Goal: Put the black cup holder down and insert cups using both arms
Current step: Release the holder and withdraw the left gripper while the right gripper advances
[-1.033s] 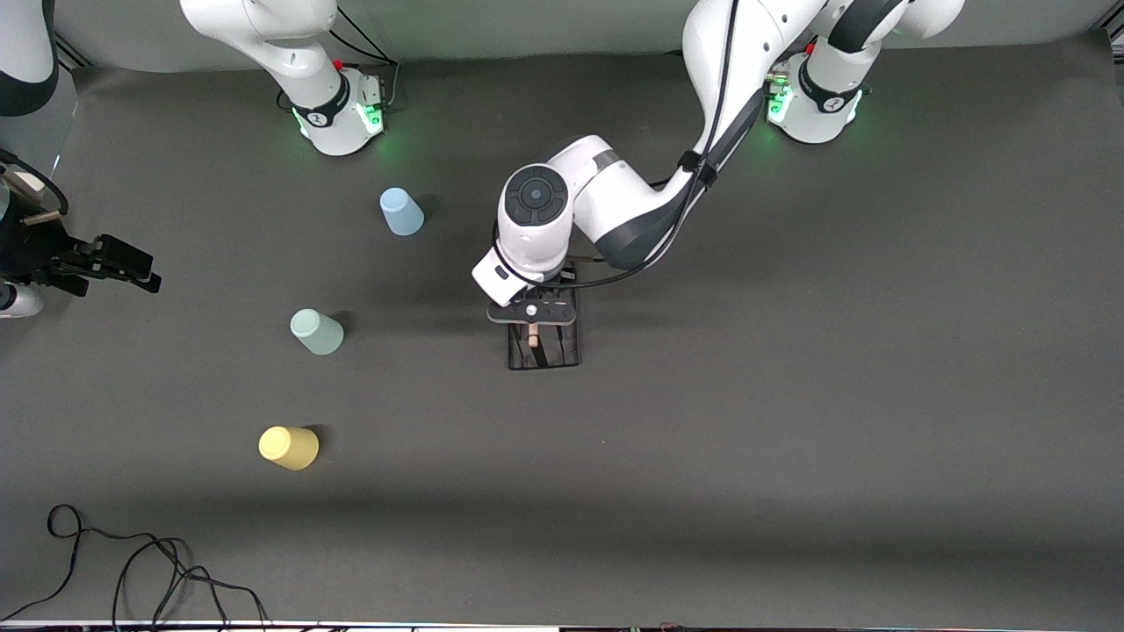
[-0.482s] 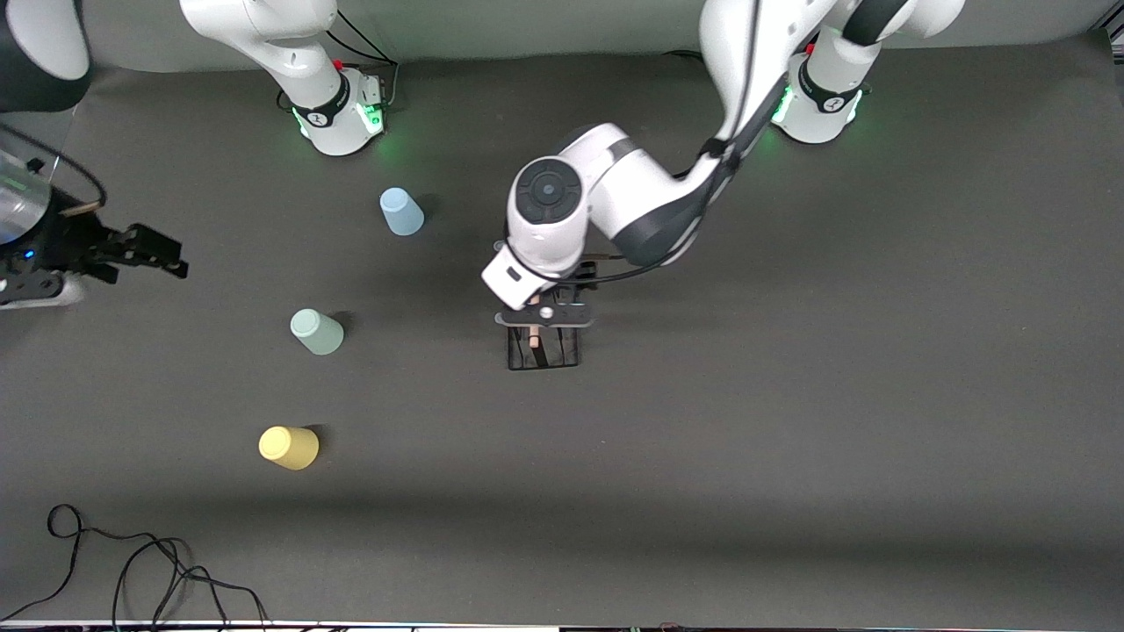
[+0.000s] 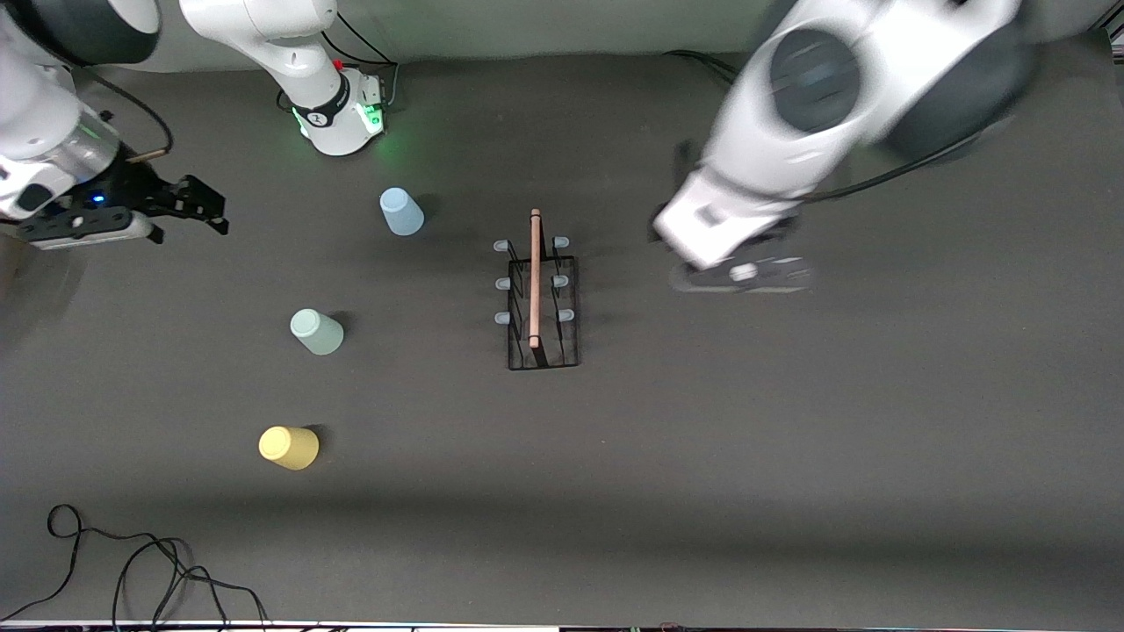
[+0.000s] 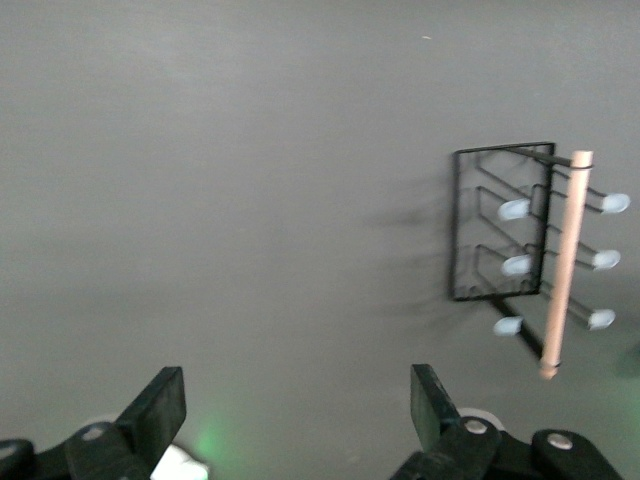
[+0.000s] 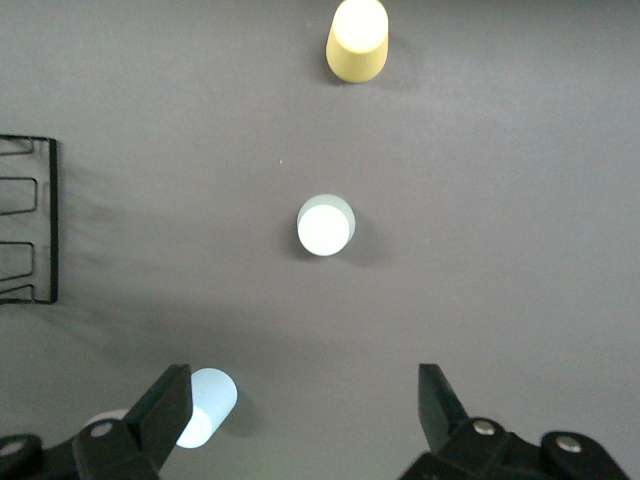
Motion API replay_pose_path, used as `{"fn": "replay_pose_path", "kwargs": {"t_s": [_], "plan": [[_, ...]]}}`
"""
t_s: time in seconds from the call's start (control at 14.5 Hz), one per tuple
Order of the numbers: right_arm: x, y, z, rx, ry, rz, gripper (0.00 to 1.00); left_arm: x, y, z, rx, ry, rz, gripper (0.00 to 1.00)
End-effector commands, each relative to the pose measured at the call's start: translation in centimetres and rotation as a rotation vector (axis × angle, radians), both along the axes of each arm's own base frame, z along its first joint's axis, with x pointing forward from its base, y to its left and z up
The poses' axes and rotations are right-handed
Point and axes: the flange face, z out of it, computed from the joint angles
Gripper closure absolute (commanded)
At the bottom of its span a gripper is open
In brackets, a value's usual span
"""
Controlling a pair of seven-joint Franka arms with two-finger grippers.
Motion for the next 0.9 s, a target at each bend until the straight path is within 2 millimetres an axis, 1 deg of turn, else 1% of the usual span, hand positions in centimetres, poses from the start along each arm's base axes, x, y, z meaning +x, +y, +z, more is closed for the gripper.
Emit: {"fn": "replay_pose_path", "kwargs": {"t_s": [0.0,0.07,0.21,0.34,0.41,0.55,0.69,0.83], "plan": [[-0.5,-0.1,-4.4,0.001,-0.007,0.040,0.00,-0.2,7.0,2.7,0.006,0.021,-0.024,0.00],[-0.3,-0.1,-6.2,0.000,-0.015,0.049,0.00,0.0,10.1,3.7,0.004,0.017,-0.008,0.00],[0.2,-0.1,-10.3,-0.003,-0.019,0.051,0.00,0.8,16.7,4.8,-0.005,0.027,0.002,0.00],[1.2,-0.1,-14.0,-0.006,-0.016,0.049,0.00,1.4,22.7,4.3,-0.003,0.046,-0.029,0.00],[1.5,-0.1,-15.9,-0.007,-0.025,0.048,0.00,1.8,24.8,3.3,-0.001,0.055,-0.008,0.00],[1.9,-0.1,-19.2,-0.011,-0.051,0.047,0.00,2.8,26.9,0.4,0.021,0.047,0.020,0.00],[2.3,0.3,-21.5,-0.013,-0.055,0.052,0.00,2.5,27.9,-2.4,0.030,0.028,0.034,0.00],[2.9,0.6,-23.4,-0.015,-0.073,0.057,0.00,1.9,27.8,-4.5,0.034,-0.001,0.031,0.00]]}}
